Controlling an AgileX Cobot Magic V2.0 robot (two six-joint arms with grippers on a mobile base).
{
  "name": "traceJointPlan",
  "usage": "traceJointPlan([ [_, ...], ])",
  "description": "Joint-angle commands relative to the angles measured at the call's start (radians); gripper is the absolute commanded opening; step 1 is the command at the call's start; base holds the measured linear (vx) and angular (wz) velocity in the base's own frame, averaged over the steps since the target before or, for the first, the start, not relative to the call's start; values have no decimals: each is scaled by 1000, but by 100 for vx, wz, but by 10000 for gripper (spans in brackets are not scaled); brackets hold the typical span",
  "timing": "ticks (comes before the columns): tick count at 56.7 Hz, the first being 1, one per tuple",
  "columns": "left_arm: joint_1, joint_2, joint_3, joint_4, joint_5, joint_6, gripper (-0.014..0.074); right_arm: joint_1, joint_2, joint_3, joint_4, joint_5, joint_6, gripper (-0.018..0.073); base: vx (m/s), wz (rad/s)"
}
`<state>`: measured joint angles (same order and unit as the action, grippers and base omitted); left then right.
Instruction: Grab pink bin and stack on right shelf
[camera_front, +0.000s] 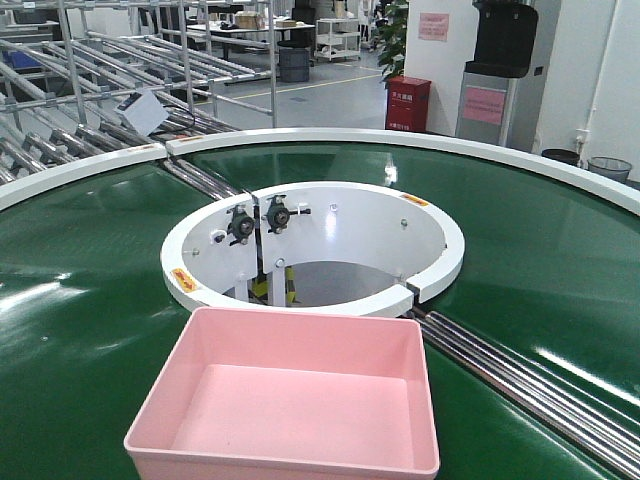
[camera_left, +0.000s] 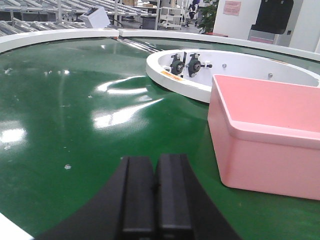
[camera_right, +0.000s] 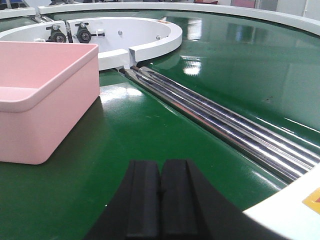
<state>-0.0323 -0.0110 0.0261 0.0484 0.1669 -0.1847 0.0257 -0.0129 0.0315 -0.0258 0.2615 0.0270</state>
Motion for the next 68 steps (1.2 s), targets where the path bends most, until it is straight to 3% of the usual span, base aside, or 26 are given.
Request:
traceJointPlan([
  [1, 1, -6, 9, -1, -83, -8, -2, -6, 9, 0, -10, -83, -4, -11, 0, 0],
  [30, 1, -6, 9, -1, -109, -8, -2, -6, 9, 0, -10, -88, -4, -11, 0, 0],
  [39, 1, -6, 9, -1, -203, -8, -2, -6, 9, 0, -13, -96, -5, -11, 0, 0],
  [44, 1, -6, 9, -1, -305, -8, -2, -6, 9, 0, -12, -169, -4, -11, 0, 0],
  [48, 1, -6, 7, -1, -361, -4, -2, -7, 9, 0, -12, -309, -2, -11, 0, 0],
  [52, 1, -6, -5, -1, -382, 36, -2, -6, 14, -4, -9, -469, 6, -11, 0, 0],
  [55, 1, -3, -33, -1, -380, 59, -2, -6, 31, -36, 17, -510, 19, -11, 0, 0],
  [64, 1, 97, -284, 0, -263, 82, -2, -6, 198, -292, 26, -246, 13, -10, 0, 0],
  [68, 1, 183, -402, 1, -195, 82, -2, -6, 307, -409, 26, -199, 9, -8, 0, 0],
])
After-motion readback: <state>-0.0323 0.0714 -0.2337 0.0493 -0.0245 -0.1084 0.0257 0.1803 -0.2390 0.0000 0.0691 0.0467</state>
